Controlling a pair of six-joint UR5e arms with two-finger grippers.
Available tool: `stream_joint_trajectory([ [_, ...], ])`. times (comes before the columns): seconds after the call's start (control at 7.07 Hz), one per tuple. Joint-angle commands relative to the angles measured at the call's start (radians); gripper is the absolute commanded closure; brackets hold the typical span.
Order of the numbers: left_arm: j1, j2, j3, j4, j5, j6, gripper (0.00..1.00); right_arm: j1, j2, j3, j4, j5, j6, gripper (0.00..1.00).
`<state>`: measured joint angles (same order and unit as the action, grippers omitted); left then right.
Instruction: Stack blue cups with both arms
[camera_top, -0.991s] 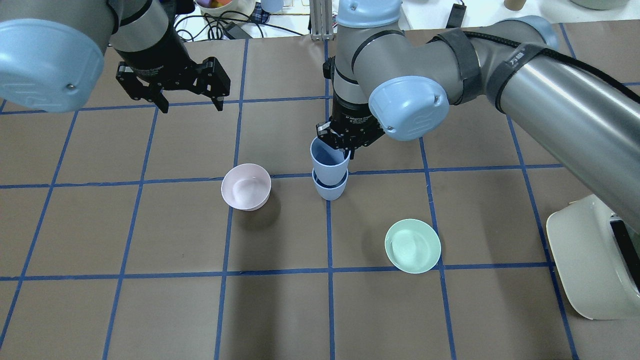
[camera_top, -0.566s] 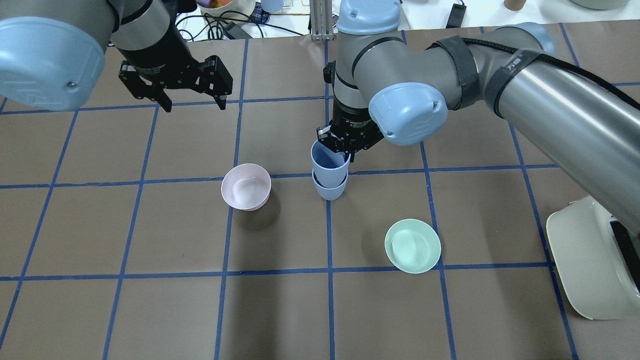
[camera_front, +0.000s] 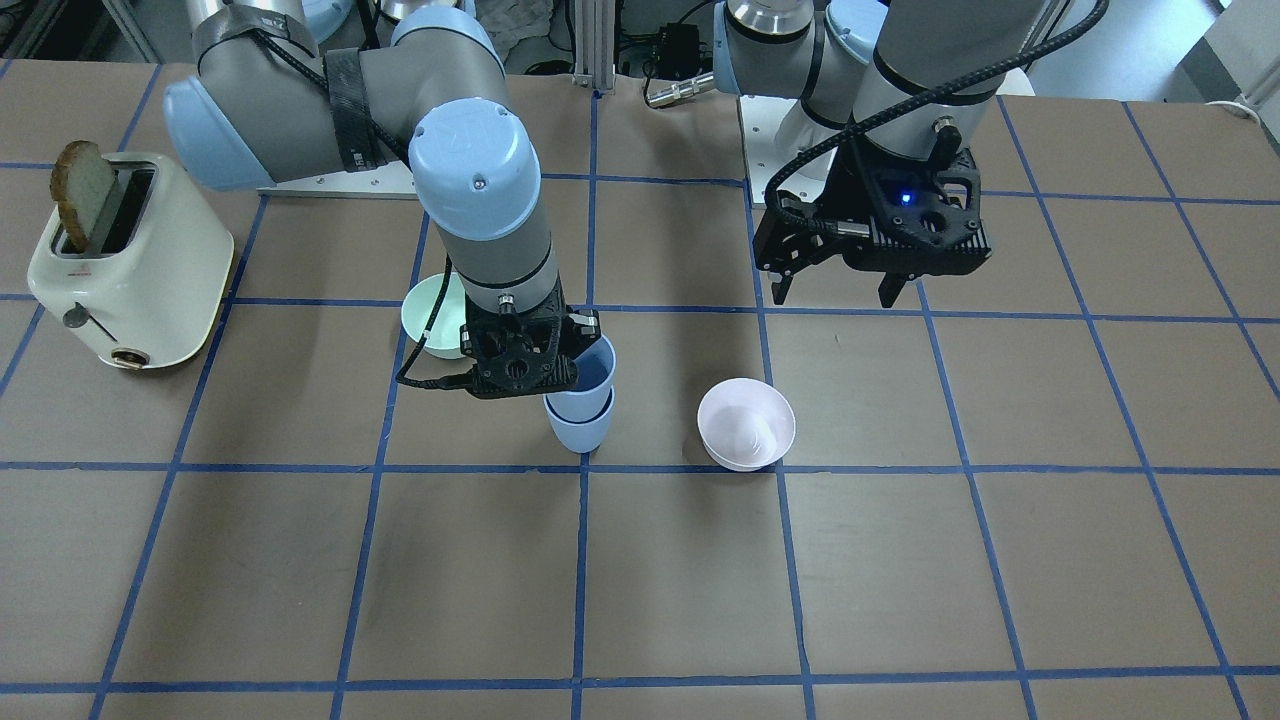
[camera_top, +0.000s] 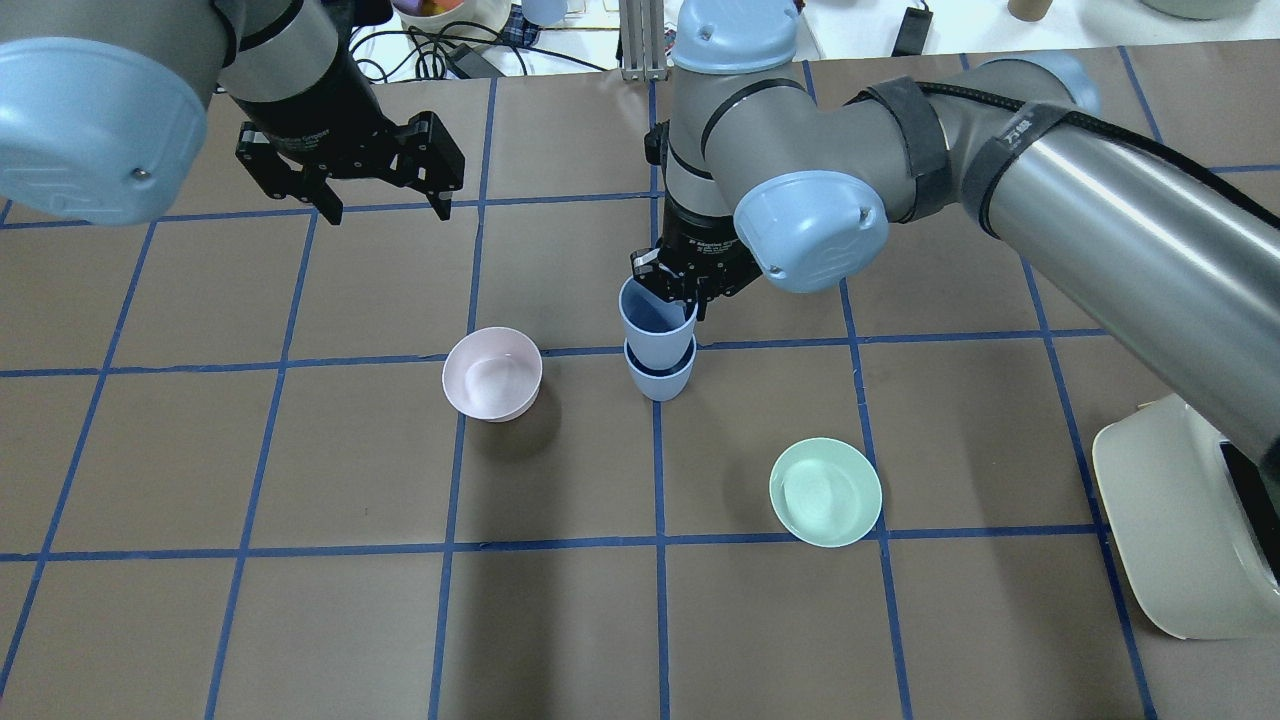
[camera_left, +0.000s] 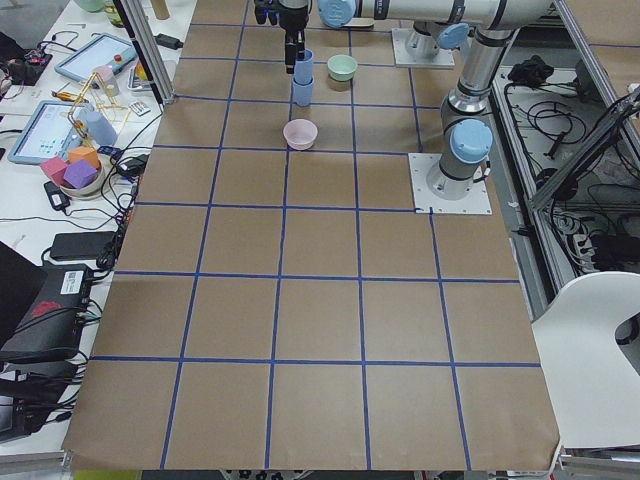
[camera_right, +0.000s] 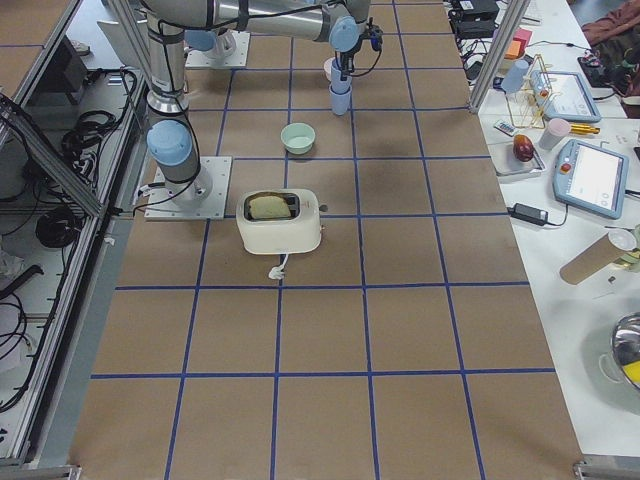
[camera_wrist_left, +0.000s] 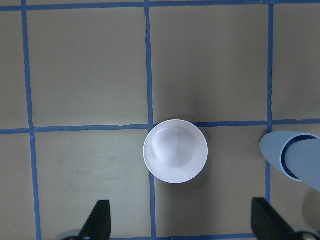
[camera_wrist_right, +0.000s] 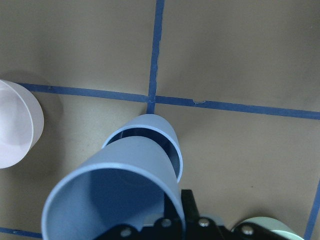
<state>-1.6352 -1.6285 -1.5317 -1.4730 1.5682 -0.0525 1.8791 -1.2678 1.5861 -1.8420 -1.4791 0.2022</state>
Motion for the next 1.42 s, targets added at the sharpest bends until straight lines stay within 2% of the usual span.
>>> stream_joint_trajectory([
  [0.0,0.0,0.007,-0.005,0.0,0.001,0.0,0.0,-0.002,0.001,-0.003,0.003,0.0,-0.001,0.0],
  [0.28,0.002,0.009,-0.007,0.0,0.003,0.0,0.0,-0.034,-0.024,-0.018,0.01,-0.009,-0.016,0.0],
  [0.57,0.002,0.01,-0.005,0.0,0.004,0.0,0.0,-0.119,-0.111,-0.038,0.044,-0.012,-0.017,0.0],
  [0.71,0.002,0.012,-0.007,-0.001,0.007,0.002,0.0,-0.196,-0.17,-0.041,0.166,-0.015,-0.017,0.0],
  [0.85,0.003,0.013,-0.007,-0.003,0.007,0.002,0.0,-0.251,-0.217,-0.049,0.205,-0.018,-0.023,0.0],
  [0.99,0.002,0.013,-0.007,-0.003,0.007,0.002,0.0,-0.264,-0.253,-0.043,0.222,-0.048,-0.127,0.0],
  [1.13,0.002,0.013,-0.008,-0.003,0.009,0.002,0.0,-0.27,-0.275,-0.043,0.252,-0.105,-0.176,0.0],
  [1.27,0.002,0.013,-0.008,-0.003,0.009,0.002,0.0,-0.291,-0.284,-0.041,0.274,-0.124,-0.179,0.0],
])
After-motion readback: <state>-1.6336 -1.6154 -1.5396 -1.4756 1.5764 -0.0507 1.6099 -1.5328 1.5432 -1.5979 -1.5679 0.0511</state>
